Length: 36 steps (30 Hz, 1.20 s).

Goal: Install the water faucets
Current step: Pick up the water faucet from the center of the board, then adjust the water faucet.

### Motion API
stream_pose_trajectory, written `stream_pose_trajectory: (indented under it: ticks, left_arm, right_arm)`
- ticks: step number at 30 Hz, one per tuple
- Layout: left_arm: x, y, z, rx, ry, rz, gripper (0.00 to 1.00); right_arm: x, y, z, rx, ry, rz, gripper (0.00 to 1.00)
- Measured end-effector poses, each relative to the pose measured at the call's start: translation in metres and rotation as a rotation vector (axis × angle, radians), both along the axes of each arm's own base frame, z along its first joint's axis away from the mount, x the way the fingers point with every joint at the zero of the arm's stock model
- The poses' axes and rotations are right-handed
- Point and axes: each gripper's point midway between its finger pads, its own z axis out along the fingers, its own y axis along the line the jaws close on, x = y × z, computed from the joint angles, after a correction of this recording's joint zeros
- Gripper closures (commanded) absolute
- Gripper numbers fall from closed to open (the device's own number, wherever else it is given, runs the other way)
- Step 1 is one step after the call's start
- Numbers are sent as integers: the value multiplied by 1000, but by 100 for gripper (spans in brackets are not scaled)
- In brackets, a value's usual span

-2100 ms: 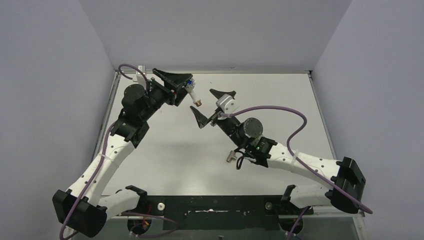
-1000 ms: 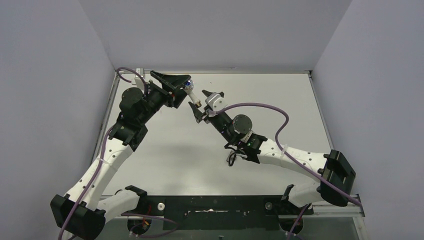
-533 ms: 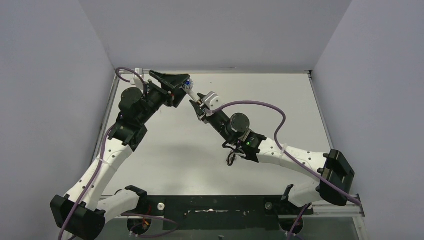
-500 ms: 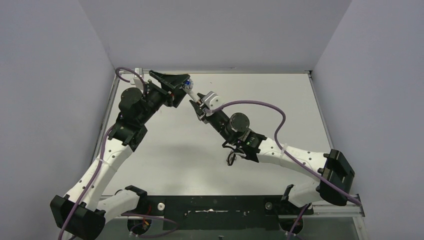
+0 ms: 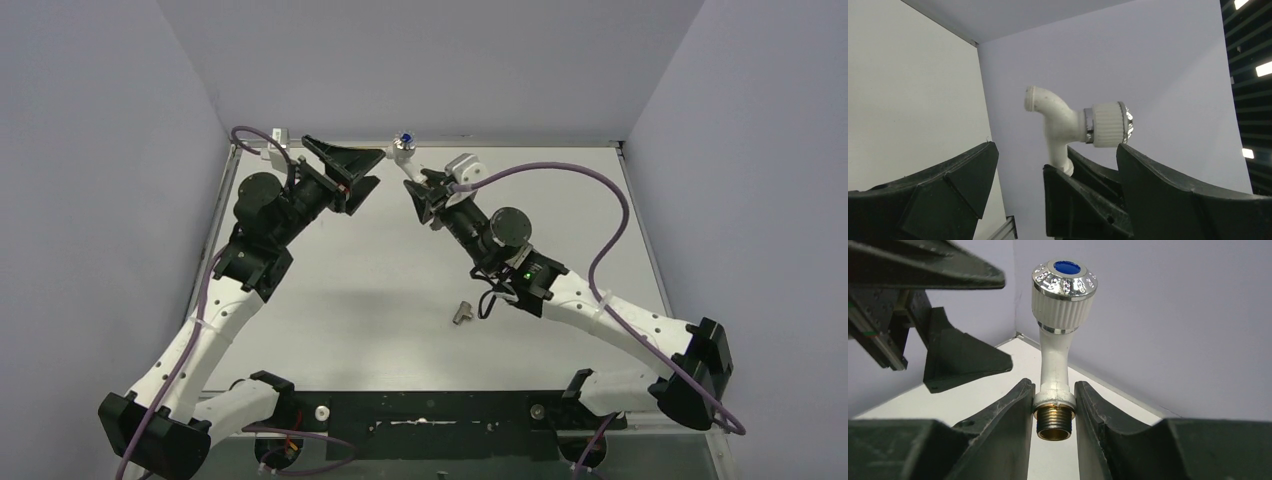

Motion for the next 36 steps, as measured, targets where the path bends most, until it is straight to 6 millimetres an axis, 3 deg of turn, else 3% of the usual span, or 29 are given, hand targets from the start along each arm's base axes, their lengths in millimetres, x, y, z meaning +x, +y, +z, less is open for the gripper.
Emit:
stream_pose_trajectory:
  ticks: [7,14,17,20,23,27,32,36]
  left_arm:
    - [-1,6,2,96,-57,-7,9]
    - [-3,10,10,352,-223,-59,8]
    - [-1,9,4,487,-268,-104,6]
    - [3,6,-9,617,-303,-164,6]
    - [-2,4,-30,711,-333,-247,9]
    - [-18,-5,-35,746,-432,-372,12]
    - [-35,-16,-36,739,-546,-487,11]
    - [-49,-23,-41,734,-625,-562,3]
  right_arm:
    - [16,-46,16,111,73,-78,100]
    - [47,-105,23,155,272,-173,100]
    - [50,-127,28,159,355,-173,100]
    - [49,-141,19,141,434,-163,100]
    - [36,-137,-8,87,546,-105,100]
    - [8,-121,-33,23,672,34,100]
    - [-19,-101,-32,-4,699,225,100]
    - [-41,-90,-31,-13,692,359,100]
